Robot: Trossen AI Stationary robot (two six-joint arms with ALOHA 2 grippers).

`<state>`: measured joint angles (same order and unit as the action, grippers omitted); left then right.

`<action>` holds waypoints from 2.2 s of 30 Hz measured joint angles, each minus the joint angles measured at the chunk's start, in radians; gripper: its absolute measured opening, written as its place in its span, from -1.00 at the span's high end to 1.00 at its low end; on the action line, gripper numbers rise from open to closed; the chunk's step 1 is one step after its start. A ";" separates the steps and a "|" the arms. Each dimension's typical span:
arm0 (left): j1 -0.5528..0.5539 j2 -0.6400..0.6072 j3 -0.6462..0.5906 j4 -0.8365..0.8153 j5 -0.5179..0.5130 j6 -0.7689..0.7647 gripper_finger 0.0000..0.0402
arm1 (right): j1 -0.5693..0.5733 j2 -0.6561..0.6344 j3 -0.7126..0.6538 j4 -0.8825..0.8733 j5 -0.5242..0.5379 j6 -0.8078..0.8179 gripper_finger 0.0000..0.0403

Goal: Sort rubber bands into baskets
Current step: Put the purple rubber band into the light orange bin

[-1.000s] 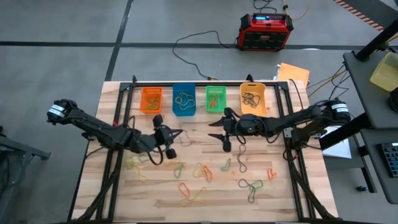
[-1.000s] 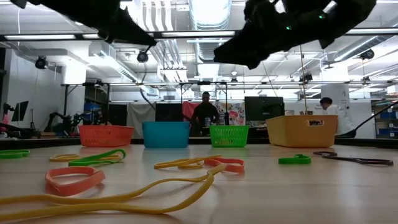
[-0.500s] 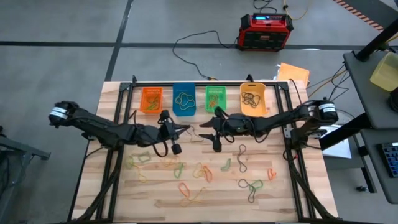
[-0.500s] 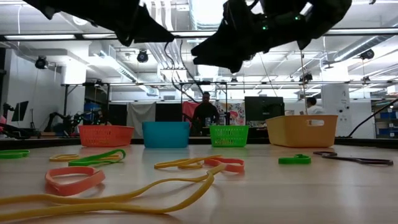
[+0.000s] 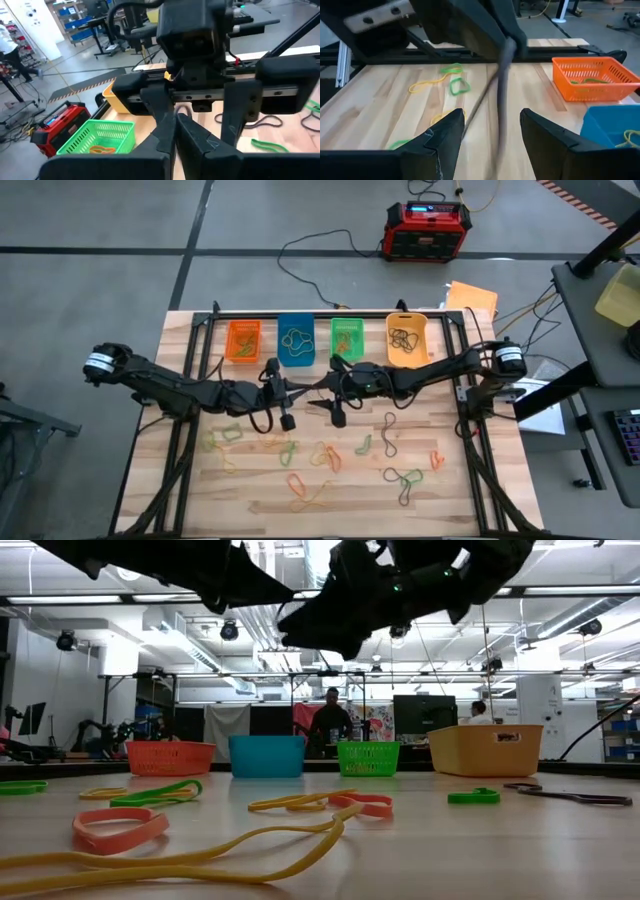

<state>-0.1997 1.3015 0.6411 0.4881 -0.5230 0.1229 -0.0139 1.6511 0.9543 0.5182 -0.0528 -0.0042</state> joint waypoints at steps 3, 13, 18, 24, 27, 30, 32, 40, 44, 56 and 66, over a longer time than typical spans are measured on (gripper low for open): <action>0.002 0.000 0.000 0.011 0.014 0.000 1.00 | 0.000 0.014 0.022 -0.005 0.000 -0.008 0.01; 0.005 0.001 0.000 0.035 0.017 0.013 1.00 | 0.000 0.040 0.040 -0.032 -0.001 -0.056 -0.40; 0.005 0.001 0.000 0.037 0.018 0.023 1.00 | 0.000 0.040 0.040 0.007 0.000 -0.054 -0.26; 0.005 0.001 0.000 0.039 0.017 0.033 1.00 | 0.000 0.040 0.040 0.049 0.000 -0.049 0.22; 0.005 0.001 0.000 0.045 0.014 0.024 0.99 | 0.000 0.040 0.042 0.049 0.000 -0.050 0.63; 0.005 0.000 0.000 0.038 0.013 0.018 0.91 | 0.000 0.039 0.042 0.038 0.000 -0.059 0.89; 0.005 -0.005 0.000 0.021 0.011 0.014 0.80 | 0.000 0.038 0.042 0.025 0.000 -0.045 0.93; 0.005 -0.038 0.000 -0.027 -0.013 0.046 0.25 | 0.000 -0.011 0.042 -0.117 0.005 -0.018 0.95; 0.005 -0.073 0.000 -0.052 -0.067 0.077 0.10 | -0.004 -0.072 0.058 -0.291 0.109 -0.049 0.96; 0.005 -0.130 0.000 -0.108 -0.124 0.081 0.10 | -0.104 -0.225 0.315 -1.097 0.843 -0.098 0.96; 0.005 -0.111 0.013 -0.108 -0.124 0.070 0.12 | -0.434 -0.217 0.341 -1.444 0.881 0.118 0.96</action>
<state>-0.1944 1.1908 0.6543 0.3798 -0.6471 0.1928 -0.4483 1.4338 1.2949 -0.9256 0.8286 0.1138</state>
